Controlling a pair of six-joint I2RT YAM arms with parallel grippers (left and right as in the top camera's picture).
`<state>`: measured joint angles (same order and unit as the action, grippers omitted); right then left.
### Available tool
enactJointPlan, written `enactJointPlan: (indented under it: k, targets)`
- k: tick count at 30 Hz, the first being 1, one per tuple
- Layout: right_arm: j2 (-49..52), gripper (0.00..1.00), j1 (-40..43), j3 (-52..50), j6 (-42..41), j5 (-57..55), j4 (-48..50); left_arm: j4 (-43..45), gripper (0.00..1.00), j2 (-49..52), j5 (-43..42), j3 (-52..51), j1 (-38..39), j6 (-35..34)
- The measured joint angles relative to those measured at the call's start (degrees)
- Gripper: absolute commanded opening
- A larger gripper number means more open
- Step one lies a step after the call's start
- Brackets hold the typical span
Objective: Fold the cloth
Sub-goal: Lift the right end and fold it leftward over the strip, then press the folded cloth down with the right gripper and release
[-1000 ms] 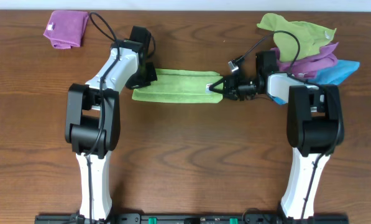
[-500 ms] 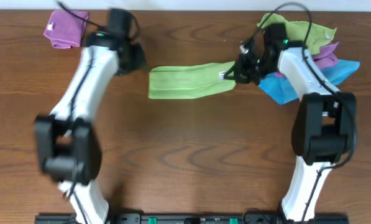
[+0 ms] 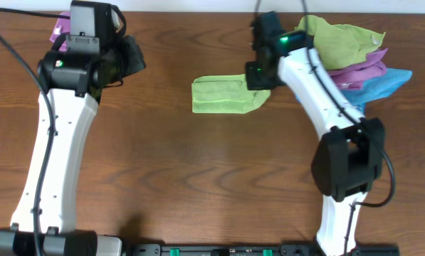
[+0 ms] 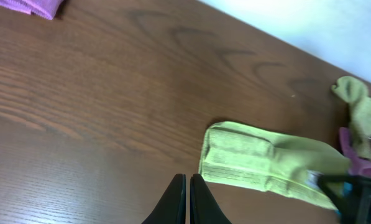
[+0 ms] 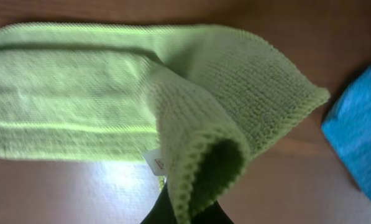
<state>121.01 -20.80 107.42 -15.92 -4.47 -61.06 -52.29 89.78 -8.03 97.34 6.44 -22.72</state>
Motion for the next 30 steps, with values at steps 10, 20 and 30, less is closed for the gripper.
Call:
enactJointPlan:
  k: [10,20,30]
  targets:
    - [5.2,0.01,-7.5,0.0,-0.2,-9.4,5.7,-0.1,0.06,-5.5,-2.0,0.0,0.0,0.0]
    - [8.2,0.01,-10.5,0.1,-0.8,-13.4,10.8,-2.1,0.06,-7.5,-2.3,0.0,0.0,0.0]
    - [8.2,0.01,-15.6,3.4,0.0,-16.6,10.2,-2.8,0.06,-7.5,-2.3,0.0,0.0,0.0]
